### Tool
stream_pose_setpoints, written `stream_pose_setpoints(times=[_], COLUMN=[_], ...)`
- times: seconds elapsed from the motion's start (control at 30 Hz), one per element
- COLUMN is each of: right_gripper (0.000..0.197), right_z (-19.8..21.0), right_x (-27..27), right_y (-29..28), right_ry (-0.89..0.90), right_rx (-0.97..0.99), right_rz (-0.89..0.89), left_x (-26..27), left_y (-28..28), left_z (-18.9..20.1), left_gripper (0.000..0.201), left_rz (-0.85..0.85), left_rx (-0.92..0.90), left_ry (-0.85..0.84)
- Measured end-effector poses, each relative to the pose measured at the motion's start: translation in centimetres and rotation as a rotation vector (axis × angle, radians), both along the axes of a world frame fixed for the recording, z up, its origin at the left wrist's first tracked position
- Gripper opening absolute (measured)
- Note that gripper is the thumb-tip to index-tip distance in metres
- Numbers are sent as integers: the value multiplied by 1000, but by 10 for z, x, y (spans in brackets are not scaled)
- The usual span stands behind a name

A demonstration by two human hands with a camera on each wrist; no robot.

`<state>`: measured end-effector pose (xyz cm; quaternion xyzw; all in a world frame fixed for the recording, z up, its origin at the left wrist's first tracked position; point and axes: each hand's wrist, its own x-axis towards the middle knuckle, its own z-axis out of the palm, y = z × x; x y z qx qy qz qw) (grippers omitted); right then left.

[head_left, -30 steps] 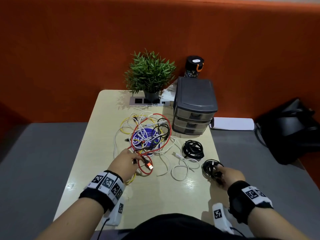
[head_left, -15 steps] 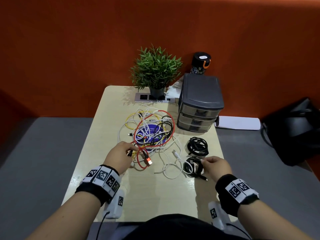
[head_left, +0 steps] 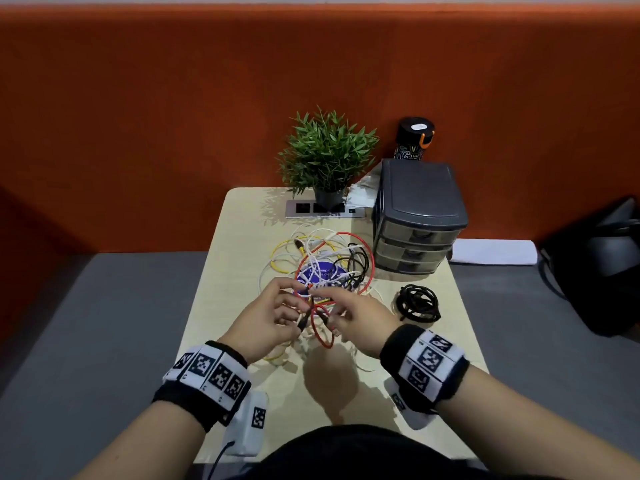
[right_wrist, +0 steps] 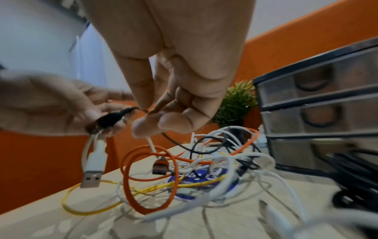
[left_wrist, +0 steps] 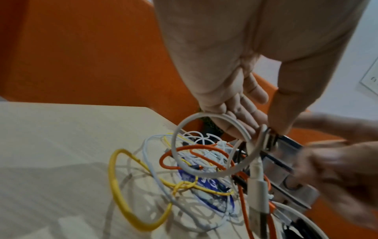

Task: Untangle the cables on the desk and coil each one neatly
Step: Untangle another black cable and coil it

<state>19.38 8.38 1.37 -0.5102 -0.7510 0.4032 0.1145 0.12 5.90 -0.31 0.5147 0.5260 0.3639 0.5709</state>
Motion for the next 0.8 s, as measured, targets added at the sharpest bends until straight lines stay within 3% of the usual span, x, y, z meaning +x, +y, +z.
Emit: stream_pose_setpoints(times=[0.1, 0.2, 0.3, 0.37, 0.43, 0.5, 0.57, 0.67, 0.8], right_gripper=[35, 29, 38, 38, 28, 17, 18, 24, 24], right_z=[-1, 4, 19, 34, 54, 74, 94, 121, 148], right_x=[-20, -22, -9, 0, 6, 10, 13, 14, 19], right_y=[4, 8, 17, 21, 24, 27, 28, 27, 24], right_ry=[-137, -97, 109, 300, 410, 442, 494, 644, 812], right_rx=[151, 189, 106, 73, 117, 188, 276, 415, 473], right_rz=[25, -83, -181, -225, -246, -242, -214, -154, -99], left_x=[0, -4, -8, -10, -8, -3, 3, 21, 38], left_y=[0, 2, 5, 6, 9, 16, 25, 34, 45], left_z=[2, 0, -5, -7, -7, 4, 22, 58, 107], left_gripper=[60, 49, 34, 29, 28, 26, 24, 26, 43], left_rz=[-79, -67, -50, -123, -203, -180, -74, 46, 24], left_rx=[13, 28, -22, -48, 9, 96, 138, 139, 167], left_ry=[0, 74, 221, 366, 554, 705, 621, 249, -69])
